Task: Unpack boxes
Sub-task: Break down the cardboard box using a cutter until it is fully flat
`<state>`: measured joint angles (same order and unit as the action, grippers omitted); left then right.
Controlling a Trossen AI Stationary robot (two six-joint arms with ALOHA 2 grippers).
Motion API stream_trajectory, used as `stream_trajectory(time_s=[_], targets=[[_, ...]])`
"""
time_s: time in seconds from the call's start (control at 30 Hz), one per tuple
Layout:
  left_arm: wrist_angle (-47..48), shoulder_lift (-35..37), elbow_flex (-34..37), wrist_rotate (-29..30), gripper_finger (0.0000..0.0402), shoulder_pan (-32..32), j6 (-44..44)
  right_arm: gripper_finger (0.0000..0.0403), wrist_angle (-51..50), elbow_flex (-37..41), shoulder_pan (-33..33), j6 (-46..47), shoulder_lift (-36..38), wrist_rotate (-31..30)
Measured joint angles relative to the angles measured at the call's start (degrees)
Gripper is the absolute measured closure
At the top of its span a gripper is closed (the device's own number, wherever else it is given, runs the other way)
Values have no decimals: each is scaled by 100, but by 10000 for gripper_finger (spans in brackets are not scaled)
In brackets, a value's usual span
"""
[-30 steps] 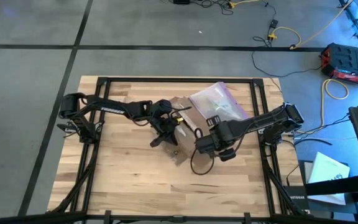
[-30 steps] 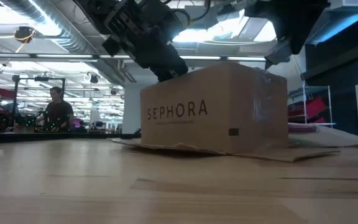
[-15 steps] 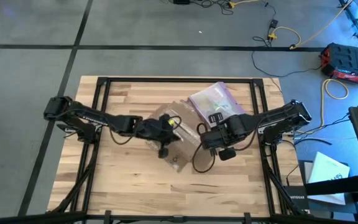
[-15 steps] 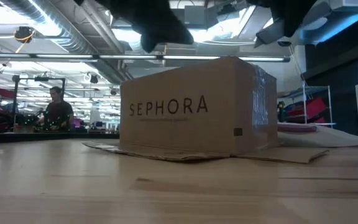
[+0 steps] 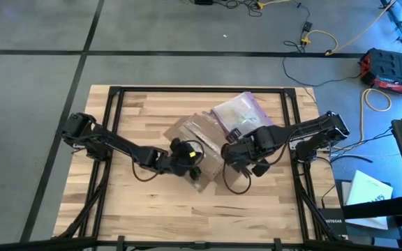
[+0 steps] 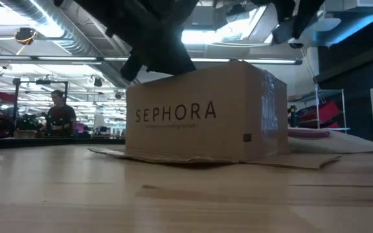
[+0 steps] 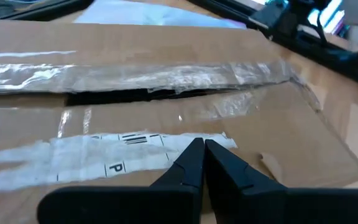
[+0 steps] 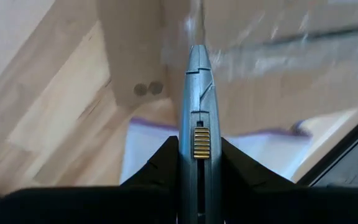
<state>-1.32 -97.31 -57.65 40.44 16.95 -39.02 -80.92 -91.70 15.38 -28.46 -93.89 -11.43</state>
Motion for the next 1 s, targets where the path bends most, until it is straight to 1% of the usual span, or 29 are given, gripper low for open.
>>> stream_trajectory(time_s=[0.07,0.13,0.23,0.33,0.43,0.53,0.8,0.93,1.0], targets=[[-18,-80,-10,115,402,32,-146,348,193,0,-2,-148,-6,-15],[-9,-82,-11,106,402,68,-212,348,314,0,-2,-250,-60,-95],[17,-84,-11,112,402,120,-139,348,272,72,-4,-340,-133,-523],[28,-84,-11,115,402,171,-12,348,237,374,-25,-375,-133,-839],[39,-89,-9,102,402,183,3,348,295,693,-50,-347,-140,-759],[39,-91,-9,84,402,184,13,348,453,831,-38,-322,-118,-887],[57,-93,-4,56,402,188,161,348,322,623,-37,-152,-97,-789],[56,-95,-4,43,402,188,192,348,305,503,-36,-8,138,-486],[56,-95,0,43,402,188,201,348,269,501,-37,78,172,-428]])
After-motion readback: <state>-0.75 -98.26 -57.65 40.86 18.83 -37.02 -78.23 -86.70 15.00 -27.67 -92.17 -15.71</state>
